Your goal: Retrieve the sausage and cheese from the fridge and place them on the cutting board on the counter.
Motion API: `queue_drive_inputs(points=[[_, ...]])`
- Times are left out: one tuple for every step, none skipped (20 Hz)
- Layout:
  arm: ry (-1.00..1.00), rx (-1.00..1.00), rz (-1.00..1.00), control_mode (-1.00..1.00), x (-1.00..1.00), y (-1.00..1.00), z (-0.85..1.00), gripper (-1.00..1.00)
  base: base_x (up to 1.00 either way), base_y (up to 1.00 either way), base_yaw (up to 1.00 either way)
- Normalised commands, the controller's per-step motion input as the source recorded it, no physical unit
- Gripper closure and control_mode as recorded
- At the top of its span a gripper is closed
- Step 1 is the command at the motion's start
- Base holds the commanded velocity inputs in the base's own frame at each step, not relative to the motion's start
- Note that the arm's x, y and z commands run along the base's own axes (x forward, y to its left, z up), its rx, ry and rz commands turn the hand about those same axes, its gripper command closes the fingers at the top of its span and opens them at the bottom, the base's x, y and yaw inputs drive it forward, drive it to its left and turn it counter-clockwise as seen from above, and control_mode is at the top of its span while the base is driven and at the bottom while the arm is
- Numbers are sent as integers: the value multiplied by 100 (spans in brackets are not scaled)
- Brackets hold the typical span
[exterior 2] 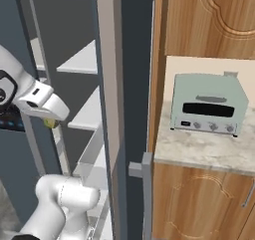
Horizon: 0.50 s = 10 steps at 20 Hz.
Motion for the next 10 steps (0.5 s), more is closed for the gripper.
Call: queue_drive_inputs(points=[[0, 0, 0, 100, 0, 0, 0, 100, -97, 5, 0], [0, 0, 0, 100, 0, 0, 0, 100, -100, 1, 0], [0, 0, 0, 100, 0, 0, 0, 100, -100, 21, 0], [0, 0, 0, 100, 0, 0, 0, 100, -100, 48, 0], [0, 0, 0, 100, 0, 0, 0, 100, -100, 77, 0], [0, 0, 0, 100, 0, 0, 0, 100, -100, 89, -1], [0, 0, 0, 100, 0, 0, 0, 100, -100, 97, -6], [0, 0, 0, 100, 0, 0, 0, 100, -91, 100, -15], [0, 0, 0, 100, 0, 0, 0, 100, -85, 91, -30], [0, 0, 0, 100, 0, 0, 0, 100, -87, 79, -46]])
